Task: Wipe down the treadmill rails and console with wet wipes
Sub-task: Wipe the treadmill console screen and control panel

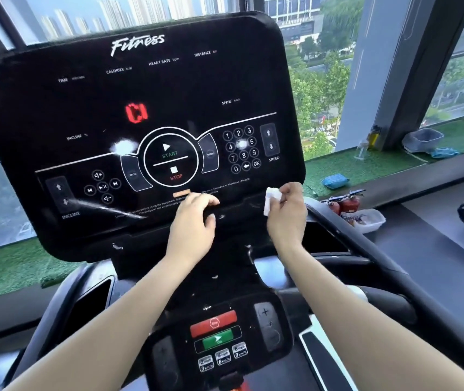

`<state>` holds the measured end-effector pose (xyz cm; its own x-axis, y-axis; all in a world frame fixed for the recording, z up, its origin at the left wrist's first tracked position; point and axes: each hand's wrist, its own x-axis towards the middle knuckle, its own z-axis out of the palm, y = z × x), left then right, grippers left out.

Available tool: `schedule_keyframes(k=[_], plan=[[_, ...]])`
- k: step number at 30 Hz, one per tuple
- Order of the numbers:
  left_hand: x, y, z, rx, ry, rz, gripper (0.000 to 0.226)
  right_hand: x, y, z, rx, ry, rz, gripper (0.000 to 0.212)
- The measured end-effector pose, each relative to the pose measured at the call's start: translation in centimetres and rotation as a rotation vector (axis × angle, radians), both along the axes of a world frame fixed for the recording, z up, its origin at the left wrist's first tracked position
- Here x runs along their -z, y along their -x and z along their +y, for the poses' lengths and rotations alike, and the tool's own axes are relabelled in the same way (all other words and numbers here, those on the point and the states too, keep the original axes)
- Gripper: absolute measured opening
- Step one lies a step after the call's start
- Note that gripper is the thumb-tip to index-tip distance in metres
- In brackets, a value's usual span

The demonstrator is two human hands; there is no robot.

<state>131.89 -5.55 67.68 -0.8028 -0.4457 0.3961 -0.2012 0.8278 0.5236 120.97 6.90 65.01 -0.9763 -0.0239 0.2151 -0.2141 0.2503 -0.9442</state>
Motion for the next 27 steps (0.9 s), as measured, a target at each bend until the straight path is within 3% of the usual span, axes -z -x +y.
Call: schedule_keyframes(k=[3,7,10,16,18,22,24,27], plan=[[0.7,-0.6,-1.2,-0.062,0.069,-0.058,0.032,0.4,-0.7,-1.3,0.012,-0.061,0.032,0.005],[1.8,-0.9,-1.4,-0.047,0.141,-0.068,0.036,1.6,-3.8,-3.1,-0.255,-0.241,0.315,0.014],[2.0,-1.1,-1.6,-0.053,0.19,-0.047,0.037,1.7,-2.3,-2.3,-0.2,-0.21,0.36,0.017],[2.1,-0.7,-1.1,-0.124,0.213,-0.035,0.033,1.2,1.3,0.0,0.153,-0.046,0.113,0.011],[2.2,-0.6,-1.0,-0.147,0.214,-0.031,0.033,1.3,0.2,-0.9,0.127,-0.061,0.148,0.012],[2.2,-0.6,-0.9,-0.167,0.23,-0.035,0.035,2.4,-2.7,-3.0,-0.188,-0.217,0.401,0.017],[2.2,-0.6,-0.9,-0.168,0.23,-0.035,0.035,2.3,-2.3,-2.7,-0.189,-0.205,0.381,0.018],[2.2,-0.6,-1.0,-0.165,0.212,-0.03,0.033,2.0,-0.4,-1.2,0.024,-0.047,0.165,0.013]])
